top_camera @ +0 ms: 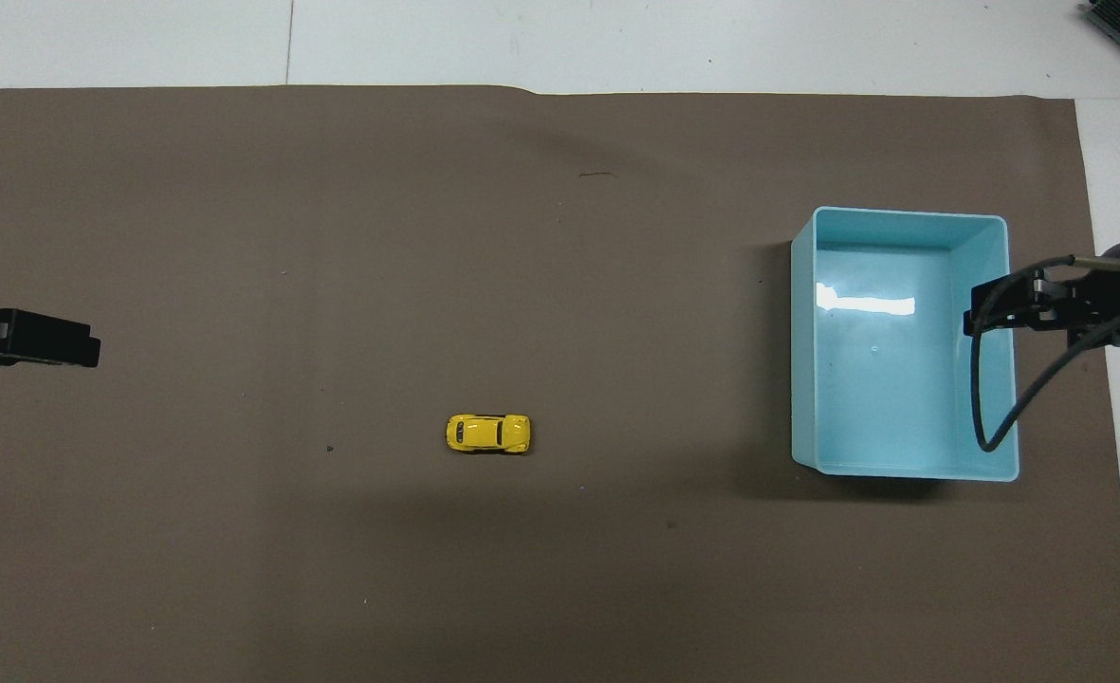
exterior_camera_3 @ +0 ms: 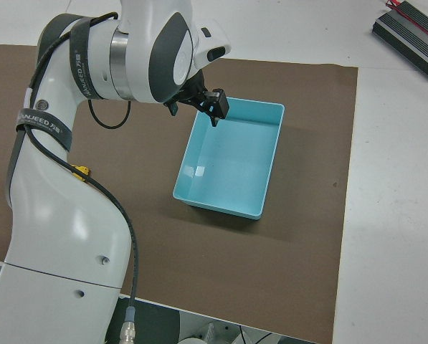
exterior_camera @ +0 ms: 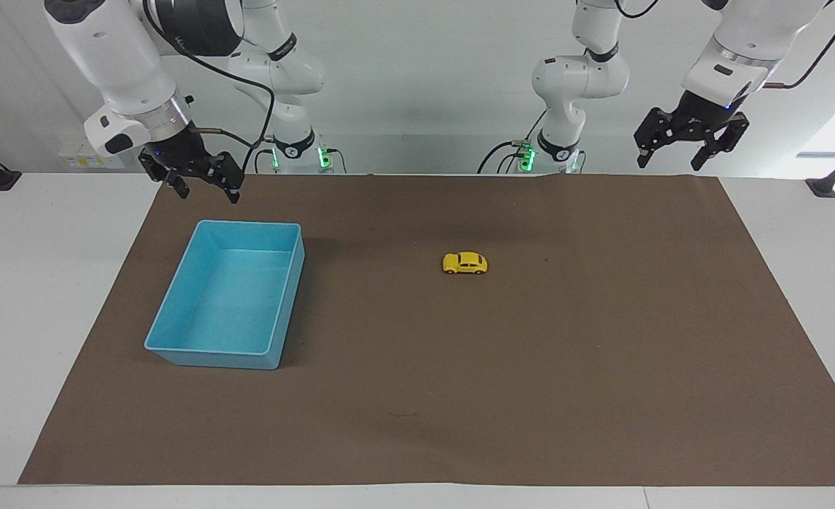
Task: Wind up and store yellow beetle car
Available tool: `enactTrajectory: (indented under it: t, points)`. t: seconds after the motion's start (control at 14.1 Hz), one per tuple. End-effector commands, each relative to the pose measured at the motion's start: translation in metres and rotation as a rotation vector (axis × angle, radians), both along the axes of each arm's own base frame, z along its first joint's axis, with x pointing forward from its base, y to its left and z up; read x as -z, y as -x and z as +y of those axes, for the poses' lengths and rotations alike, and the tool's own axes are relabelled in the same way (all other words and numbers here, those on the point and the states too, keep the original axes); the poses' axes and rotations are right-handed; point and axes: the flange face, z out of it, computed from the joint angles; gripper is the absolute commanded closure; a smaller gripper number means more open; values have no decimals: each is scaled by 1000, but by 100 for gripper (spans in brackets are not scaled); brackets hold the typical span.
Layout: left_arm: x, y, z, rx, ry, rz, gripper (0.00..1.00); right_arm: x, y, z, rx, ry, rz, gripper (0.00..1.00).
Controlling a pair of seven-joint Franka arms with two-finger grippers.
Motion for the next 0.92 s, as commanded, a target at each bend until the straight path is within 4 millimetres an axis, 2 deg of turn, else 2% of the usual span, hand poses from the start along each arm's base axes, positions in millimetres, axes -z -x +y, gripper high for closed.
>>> enactTrajectory:
  t: [0.0,0.35,0.85]
  points:
    - [-1,6,1,-6,3,2,0,-2,-3,0,-15,-12,4,0]
    - [2,7,2,-21,1,17,0,-2,-3,0,-15,-12,4,0]
    - [4,10,2,-228,1,28,0,-2,-3,0,-15,-12,4,0]
